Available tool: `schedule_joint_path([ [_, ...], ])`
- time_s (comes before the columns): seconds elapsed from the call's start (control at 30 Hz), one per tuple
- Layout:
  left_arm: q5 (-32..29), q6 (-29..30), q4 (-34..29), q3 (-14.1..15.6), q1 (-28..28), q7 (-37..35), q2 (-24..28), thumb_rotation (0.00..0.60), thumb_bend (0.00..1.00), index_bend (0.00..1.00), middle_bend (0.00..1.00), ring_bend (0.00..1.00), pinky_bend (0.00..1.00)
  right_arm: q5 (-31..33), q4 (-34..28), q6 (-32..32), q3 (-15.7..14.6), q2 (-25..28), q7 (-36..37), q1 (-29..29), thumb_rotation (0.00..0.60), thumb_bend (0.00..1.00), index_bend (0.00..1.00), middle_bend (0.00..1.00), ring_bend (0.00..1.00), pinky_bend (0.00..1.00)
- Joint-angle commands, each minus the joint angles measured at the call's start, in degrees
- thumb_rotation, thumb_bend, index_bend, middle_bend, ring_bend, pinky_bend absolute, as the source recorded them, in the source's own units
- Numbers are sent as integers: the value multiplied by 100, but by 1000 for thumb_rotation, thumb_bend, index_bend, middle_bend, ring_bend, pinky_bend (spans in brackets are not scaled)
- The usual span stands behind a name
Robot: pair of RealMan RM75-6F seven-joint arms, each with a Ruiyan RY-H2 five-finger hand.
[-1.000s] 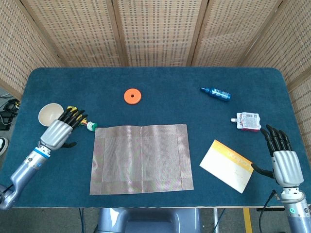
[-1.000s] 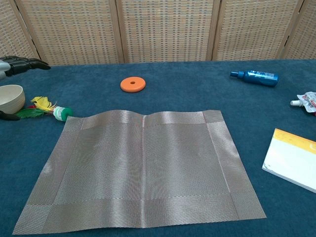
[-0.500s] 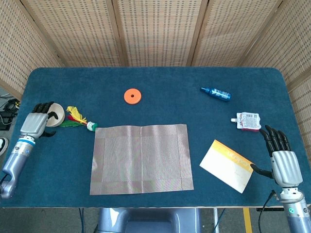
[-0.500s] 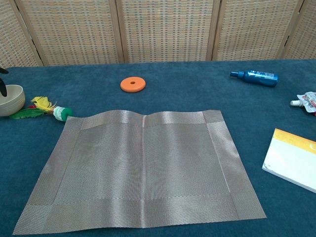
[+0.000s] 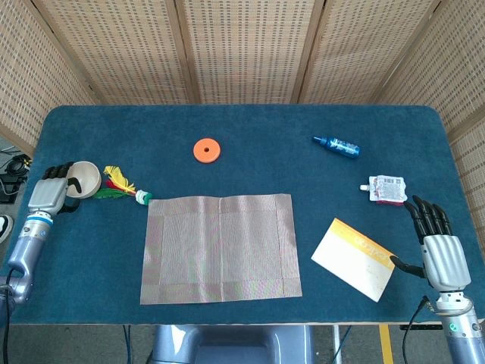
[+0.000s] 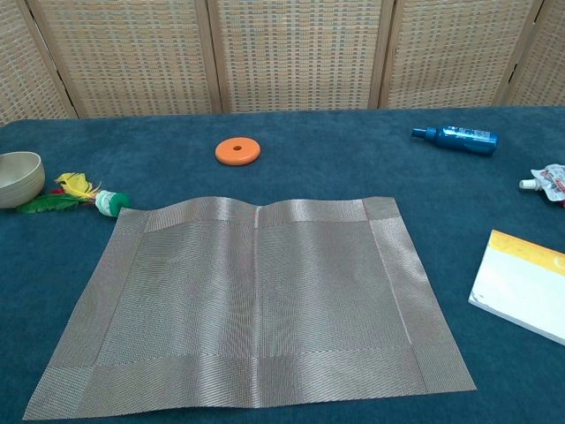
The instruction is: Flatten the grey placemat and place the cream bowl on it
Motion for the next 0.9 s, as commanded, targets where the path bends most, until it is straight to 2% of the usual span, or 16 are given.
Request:
schedule_joint_path([
  [0.03,19,-97,133,-29,-23,-54,-94,600,421,541,0,0,0,4,1,-5,2,3,6,1,600,0,43,0,0,0],
  [0.3,82,-29,233,-75,-21,-191,-121,600,422,649,0,0,0,7,3,-24,-2,6,27,7,600,0,44,0,0,0],
  [0.57,170,459,-51,-176,1,-364,127,600,448,668,0,0,0,-14,-17,-17,-8,28,61,4,600,0,45,0,0,0],
  [0.7,639,1622,-1119,-103,-50,-273,676,600,448,668,0,0,0,-35,-55,-2,-16,52,79,-4,600,0,46,0,0,0],
  [0.8,924,2065,-2202,-62,-125,139,1113,600,449,666,0,0,0,-32,-77,3,-15,70,88,-10,600,0,45,0,0,0],
  [0.9,1225,2217,-3363,12,-260,662,1467,600,448,666,0,0,0,-33,-90,5,-16,85,102,-14,600,0,46,0,0,0],
])
